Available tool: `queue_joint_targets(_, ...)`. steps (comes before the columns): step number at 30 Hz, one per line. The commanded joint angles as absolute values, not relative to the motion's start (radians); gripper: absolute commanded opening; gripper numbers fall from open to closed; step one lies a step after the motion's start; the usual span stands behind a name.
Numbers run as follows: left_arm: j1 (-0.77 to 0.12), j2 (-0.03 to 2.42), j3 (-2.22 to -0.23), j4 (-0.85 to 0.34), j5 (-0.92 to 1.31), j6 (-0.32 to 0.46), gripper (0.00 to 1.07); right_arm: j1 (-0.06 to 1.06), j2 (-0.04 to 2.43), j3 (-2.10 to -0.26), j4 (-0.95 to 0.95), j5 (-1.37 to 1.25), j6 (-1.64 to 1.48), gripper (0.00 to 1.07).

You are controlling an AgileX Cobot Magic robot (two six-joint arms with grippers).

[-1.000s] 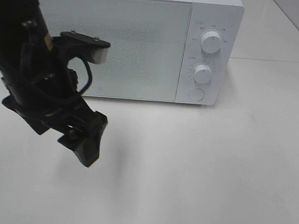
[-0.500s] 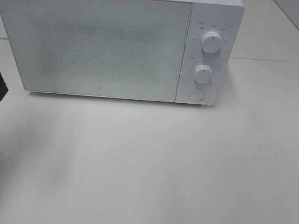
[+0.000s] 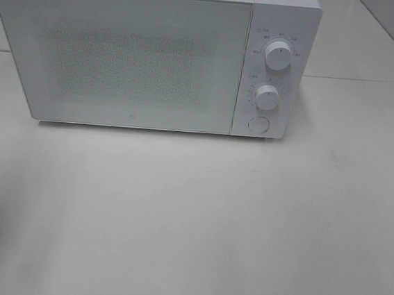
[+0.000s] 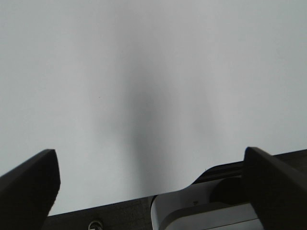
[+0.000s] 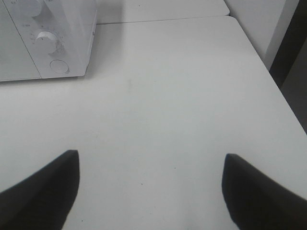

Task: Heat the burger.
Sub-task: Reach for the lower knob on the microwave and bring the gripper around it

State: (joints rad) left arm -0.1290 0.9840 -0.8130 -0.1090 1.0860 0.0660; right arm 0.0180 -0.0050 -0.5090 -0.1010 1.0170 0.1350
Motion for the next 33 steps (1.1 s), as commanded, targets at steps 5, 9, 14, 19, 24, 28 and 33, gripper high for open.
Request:
queue_joint_targets(5,-0.127,0.745,-0.634,-0.108,1.014,0.101,0.98,0.01,-0.03,-0.504,-0.1,1.005,0.128,0.76)
queue_joint_targets(9,-0.127,0.676,-0.566,-0.106,0.969,0.1,0.98,0.01,-0.03,-0.504,-0.1,1.005,0.128,0.76)
queue_joint_targets(14,-0.127,0.6,-0.534,-0.08,0.969,0.098,0.98,0.01,-0.03,-0.504,-0.1,1.005,0.129,0.76)
queue_joint_targets(19,-0.127,0.575,-0.52,-0.081,1.027,0.084,0.98,0.01,-0.03,-0.504,-0.1,1.005,0.129,0.76)
queue_joint_targets(24,-0.127,0.575,-0.506,-0.076,1.04,0.048,0.98,0.01,-0.03,-0.504,-0.1,1.005,0.129,0.76)
queue_joint_targets(28,-0.127,0.575,-0.506,-0.077,1.04,0.046,0.98,0.01,-0.03,-0.504,-0.1,1.005,0.129,0.76)
queue_joint_targets(33,-0.127,0.573,-0.506,-0.084,1.04,0.046,0.98,0.01,-0.03,-0.504,-0.1,1.005,0.129,0.76)
